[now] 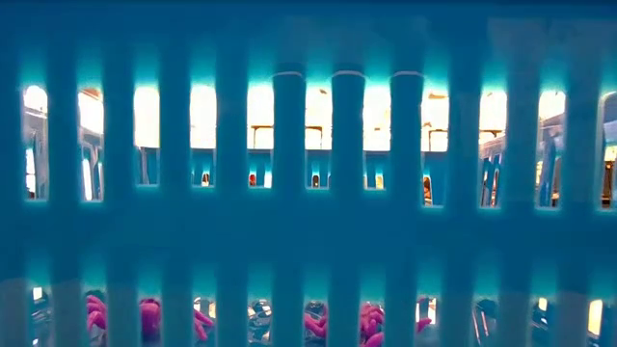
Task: Sort Halloween decoration
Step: Put the green spider toy into the red bin
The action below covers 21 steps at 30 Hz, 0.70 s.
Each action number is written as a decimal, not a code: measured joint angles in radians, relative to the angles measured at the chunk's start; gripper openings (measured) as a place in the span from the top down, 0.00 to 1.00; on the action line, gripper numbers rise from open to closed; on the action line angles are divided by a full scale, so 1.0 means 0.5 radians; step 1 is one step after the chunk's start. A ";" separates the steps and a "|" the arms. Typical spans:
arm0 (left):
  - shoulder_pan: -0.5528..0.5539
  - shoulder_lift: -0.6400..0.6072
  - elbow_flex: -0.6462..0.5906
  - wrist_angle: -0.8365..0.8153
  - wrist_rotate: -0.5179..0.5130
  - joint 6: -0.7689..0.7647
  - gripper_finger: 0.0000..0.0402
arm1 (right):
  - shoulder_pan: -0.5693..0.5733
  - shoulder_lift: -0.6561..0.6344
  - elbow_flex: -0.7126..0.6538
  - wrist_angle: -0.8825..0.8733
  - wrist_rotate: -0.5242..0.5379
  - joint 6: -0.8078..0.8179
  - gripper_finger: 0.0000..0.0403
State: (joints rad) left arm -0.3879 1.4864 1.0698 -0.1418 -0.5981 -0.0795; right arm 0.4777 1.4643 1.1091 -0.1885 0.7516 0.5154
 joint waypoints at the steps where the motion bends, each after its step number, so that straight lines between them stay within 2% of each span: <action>1: -0.001 0.000 0.000 0.068 -0.007 0.053 1.00 | 0.013 0.000 0.000 0.043 0.032 -0.029 0.71; 6: -0.002 0.000 0.000 0.251 -0.101 0.236 1.00 | 0.044 0.001 0.000 0.167 0.049 -0.136 0.71; 12: -0.001 0.000 0.000 0.322 -0.183 0.271 1.00 | 0.039 0.001 0.000 0.195 0.045 -0.195 0.71; 21: -0.002 -0.002 0.000 0.362 -0.176 0.273 1.00 | -0.028 0.004 0.000 0.278 0.024 -0.262 0.71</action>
State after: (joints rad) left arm -0.3889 1.4857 1.0698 0.0391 -0.6859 0.0570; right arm 0.4636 1.4664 1.1091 -0.0493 0.7636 0.3844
